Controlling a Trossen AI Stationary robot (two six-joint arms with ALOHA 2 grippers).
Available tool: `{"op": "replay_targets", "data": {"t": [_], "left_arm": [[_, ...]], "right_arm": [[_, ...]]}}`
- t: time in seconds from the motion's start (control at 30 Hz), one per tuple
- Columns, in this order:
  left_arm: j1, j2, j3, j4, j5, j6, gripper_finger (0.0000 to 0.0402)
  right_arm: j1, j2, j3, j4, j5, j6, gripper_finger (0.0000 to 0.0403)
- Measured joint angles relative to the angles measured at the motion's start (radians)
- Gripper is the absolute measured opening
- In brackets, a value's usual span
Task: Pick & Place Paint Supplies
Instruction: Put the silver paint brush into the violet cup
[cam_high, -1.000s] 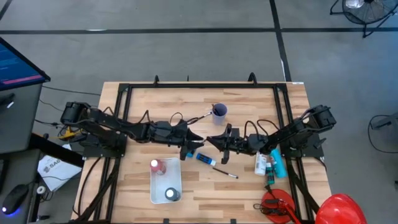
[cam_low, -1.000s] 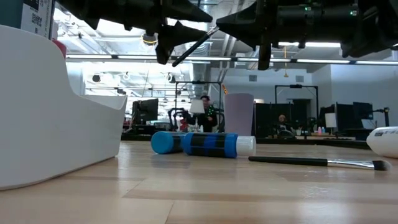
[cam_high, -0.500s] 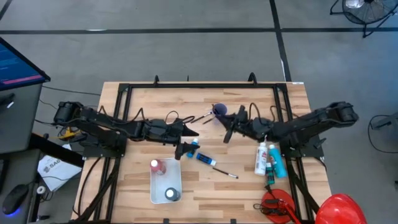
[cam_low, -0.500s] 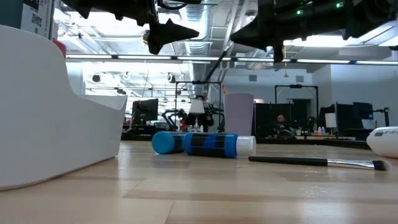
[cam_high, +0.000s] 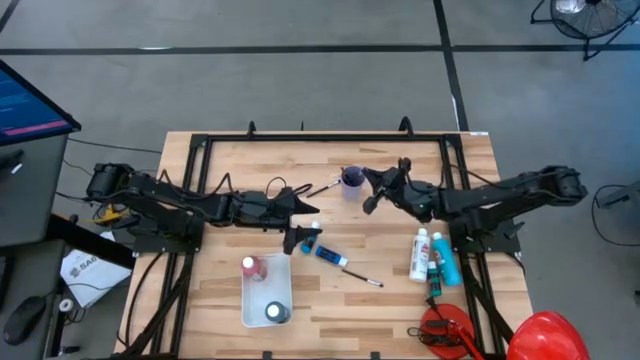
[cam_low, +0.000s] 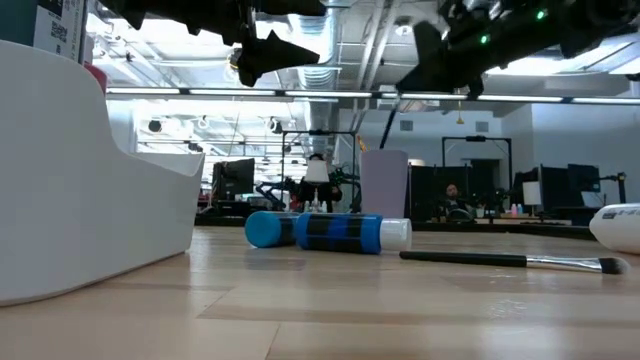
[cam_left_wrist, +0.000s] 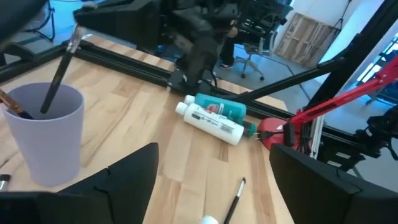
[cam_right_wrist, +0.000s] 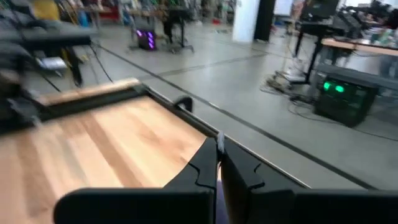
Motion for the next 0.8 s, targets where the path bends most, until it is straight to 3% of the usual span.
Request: {"op": "replay_targets", "data": {"t": [0.23, 0.47, 0.8], "left_arm": [[0.007, 0.000, 0.000, 0.000, -0.030, 0.026, 0.0298], [0.009, 0.000, 0.000, 0.000, -0.087, 0.052, 0.0297], [0.089, 0.039, -0.027, 0.001, -0.093, 0.059, 0.0296]], "right_arm": [[-0.075, 0.078, 0.000, -0.007, -0.011, 0.016, 0.0000], [-0.127, 0.130, 0.001, -0.010, -0.114, 0.066, 0.0004], [-0.121, 0.124, 0.001, 0.007, -0.110, 0.029, 0.0099]]}}
